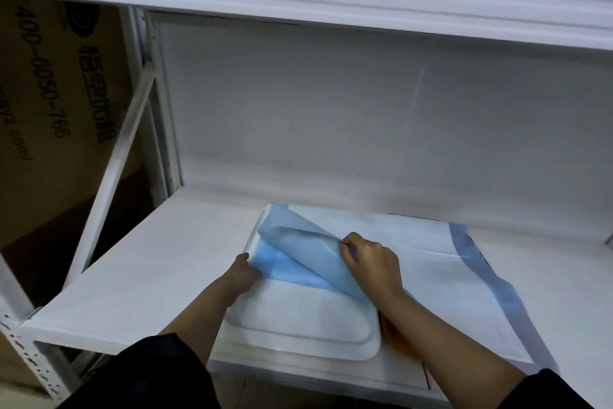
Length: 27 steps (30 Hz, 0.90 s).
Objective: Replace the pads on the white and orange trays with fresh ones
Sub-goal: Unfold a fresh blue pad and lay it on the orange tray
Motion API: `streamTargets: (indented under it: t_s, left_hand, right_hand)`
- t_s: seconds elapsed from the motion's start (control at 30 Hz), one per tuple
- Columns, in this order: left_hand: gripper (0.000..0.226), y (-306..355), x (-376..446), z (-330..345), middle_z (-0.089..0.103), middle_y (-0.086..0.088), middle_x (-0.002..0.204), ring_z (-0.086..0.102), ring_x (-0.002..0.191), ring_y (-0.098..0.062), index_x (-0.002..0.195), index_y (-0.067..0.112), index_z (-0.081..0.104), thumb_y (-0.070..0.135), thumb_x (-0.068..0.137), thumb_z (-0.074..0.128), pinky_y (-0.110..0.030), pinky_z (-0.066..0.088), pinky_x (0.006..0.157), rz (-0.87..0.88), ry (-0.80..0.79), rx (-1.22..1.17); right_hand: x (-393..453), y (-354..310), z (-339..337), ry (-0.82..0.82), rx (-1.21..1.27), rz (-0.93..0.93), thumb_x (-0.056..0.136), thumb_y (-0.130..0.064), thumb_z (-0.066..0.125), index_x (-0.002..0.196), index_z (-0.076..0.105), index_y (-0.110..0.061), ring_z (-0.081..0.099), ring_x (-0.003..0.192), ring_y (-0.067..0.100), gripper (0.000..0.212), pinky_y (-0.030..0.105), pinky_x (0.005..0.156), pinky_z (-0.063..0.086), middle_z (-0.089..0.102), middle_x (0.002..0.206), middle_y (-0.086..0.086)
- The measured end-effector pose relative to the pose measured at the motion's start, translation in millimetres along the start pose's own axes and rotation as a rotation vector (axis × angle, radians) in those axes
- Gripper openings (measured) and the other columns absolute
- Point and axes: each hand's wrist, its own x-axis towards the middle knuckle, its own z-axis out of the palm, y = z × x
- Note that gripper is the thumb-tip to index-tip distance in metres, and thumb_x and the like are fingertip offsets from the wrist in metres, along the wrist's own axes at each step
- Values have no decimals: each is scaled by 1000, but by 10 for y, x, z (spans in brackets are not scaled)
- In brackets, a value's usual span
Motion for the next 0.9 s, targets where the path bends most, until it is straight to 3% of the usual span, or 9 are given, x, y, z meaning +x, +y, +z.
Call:
streamTargets:
  t_s: [0.07,0.2,0.3,0.37,0.47,0.57,0.7,0.8,0.9]
  left_hand:
    - [69,33,89,11,42,-15,117,48,88,-22,149,6,14,2,91,51,-26,42,64,-45,24,-21]
    - [67,46,273,69,46,-16,98,47,67,-19,143,1,23,4,86,58,-23,38,52,-77,79,14]
    - [39,79,340,89,53,-18,87,56,74,-25,115,-6,45,5,82,63,-28,46,64,-109,111,102]
    - [19,91,361,75,47,-12,71,49,64,-22,90,-3,49,4,80,63,-24,38,54,-114,128,193]
    - [20,74,378,52,44,-7,67,46,61,-20,70,6,43,6,78,61,-23,31,48,-99,149,373]
    - [18,78,387,33,56,-6,77,56,77,-25,68,12,47,17,79,60,-25,38,61,21,143,444]
    - [22,216,364,1,52,-1,75,49,78,-26,67,19,45,27,78,62,-30,35,70,232,199,180]
    - [12,400,358,-7,61,-8,89,58,89,-31,86,14,54,25,89,57,-28,36,71,326,301,180]
    - [23,571,299,33,65,-13,100,59,92,-34,109,9,53,26,96,45,-30,38,71,355,439,349]
  right_hand:
    - [14,39,10,10,6,9,81,-19,65,67,59,-17,49,40,28,16,26,40,30,54,46,2]
    - [74,120,5,-21,23,29,88,-23,58,74,58,-14,53,50,30,17,29,46,35,58,54,5]
    - [113,133,-23,-59,31,40,92,-27,52,82,61,-16,58,60,31,17,32,52,38,64,64,5]
    - [125,143,-34,-61,44,39,92,-27,51,85,62,-17,59,62,30,17,31,52,38,65,66,4]
    - [134,144,-57,-85,57,37,93,-27,49,89,63,-19,60,65,28,17,32,55,41,65,69,3]
    - [152,148,-90,-99,82,38,93,-26,49,94,63,-20,61,69,27,15,32,58,41,66,72,2]
    - [234,144,-187,-60,85,45,91,-23,51,93,63,-18,60,68,29,13,31,56,37,65,71,3]
    - [327,119,-313,-23,79,46,91,-24,51,93,63,-19,59,67,28,13,30,54,30,65,70,3]
    - [393,90,-422,34,100,26,92,-27,52,91,63,-18,60,65,29,14,30,53,32,64,67,3]
